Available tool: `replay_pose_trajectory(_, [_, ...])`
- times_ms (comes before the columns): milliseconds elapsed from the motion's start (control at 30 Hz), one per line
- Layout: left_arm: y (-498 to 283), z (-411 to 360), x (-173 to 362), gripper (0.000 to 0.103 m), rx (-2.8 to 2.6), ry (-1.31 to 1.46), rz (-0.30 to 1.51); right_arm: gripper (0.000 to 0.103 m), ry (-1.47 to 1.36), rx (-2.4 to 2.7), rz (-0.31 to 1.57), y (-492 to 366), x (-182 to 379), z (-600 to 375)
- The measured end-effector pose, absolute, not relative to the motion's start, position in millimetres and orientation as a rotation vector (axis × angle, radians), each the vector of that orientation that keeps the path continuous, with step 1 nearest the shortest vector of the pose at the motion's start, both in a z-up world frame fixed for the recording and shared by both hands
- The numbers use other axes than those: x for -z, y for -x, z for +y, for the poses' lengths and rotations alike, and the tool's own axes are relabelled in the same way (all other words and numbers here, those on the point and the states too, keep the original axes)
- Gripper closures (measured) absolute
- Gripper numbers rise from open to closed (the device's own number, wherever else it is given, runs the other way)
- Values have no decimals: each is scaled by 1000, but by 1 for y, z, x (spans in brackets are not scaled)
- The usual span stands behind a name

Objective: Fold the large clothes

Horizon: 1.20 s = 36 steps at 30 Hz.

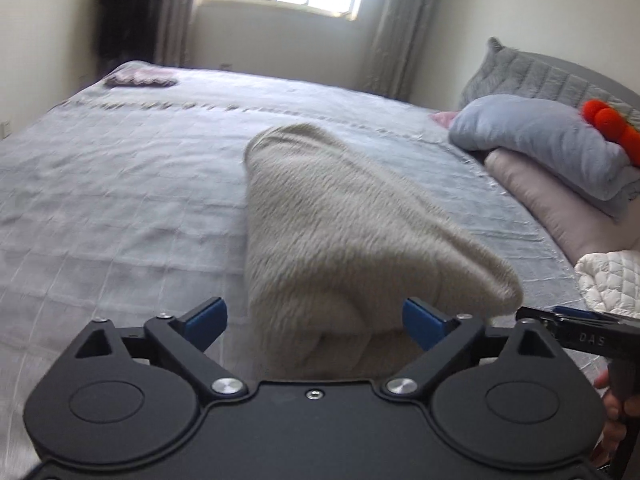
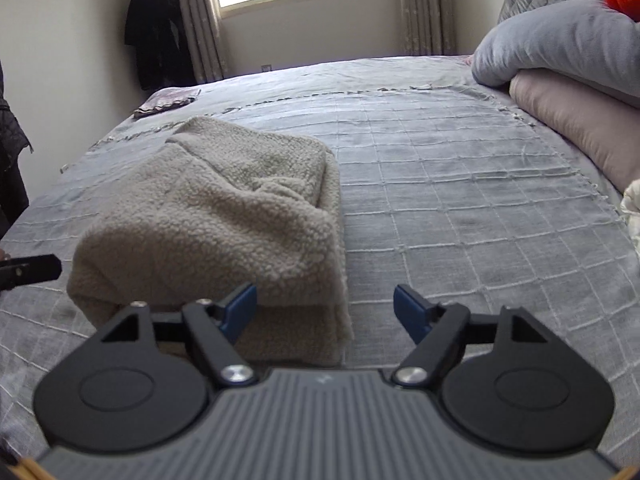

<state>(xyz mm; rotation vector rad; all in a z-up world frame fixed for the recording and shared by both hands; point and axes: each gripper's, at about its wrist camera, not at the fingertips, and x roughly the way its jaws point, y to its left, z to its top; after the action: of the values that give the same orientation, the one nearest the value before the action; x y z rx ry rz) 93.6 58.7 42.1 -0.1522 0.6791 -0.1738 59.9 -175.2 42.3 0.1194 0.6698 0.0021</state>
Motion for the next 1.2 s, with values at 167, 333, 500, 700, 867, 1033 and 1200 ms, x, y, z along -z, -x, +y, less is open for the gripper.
replay_pose_trajectory(167, [-68,41,-15,0,51,60,720,4,-87,94,659,-35,-21,-155])
replay_pose_trajectory(333, [-65,38,19,0,12,68,822,1,-8,107,716,-32,-1,-134])
replay_pose_trajectory(500, [-59,35,21,0,-64,54,798,1,49,121,717,-34,6,-119])
replay_pose_trajectory(700, [-53,26,19,0,-80,5,777,1,58,104,709,-28,7,-112])
replay_pose_trajectory(867, [-59,24,25,0,-82,1,798,0,53,112,702,-27,6,-113])
replay_pose_trajectory(1033, [-58,22,24,0,-80,-1,802,0,51,116,704,-27,6,-115])
replay_pose_trajectory(1200, [-58,20,24,0,-68,-7,800,0,54,110,705,-27,7,-114])
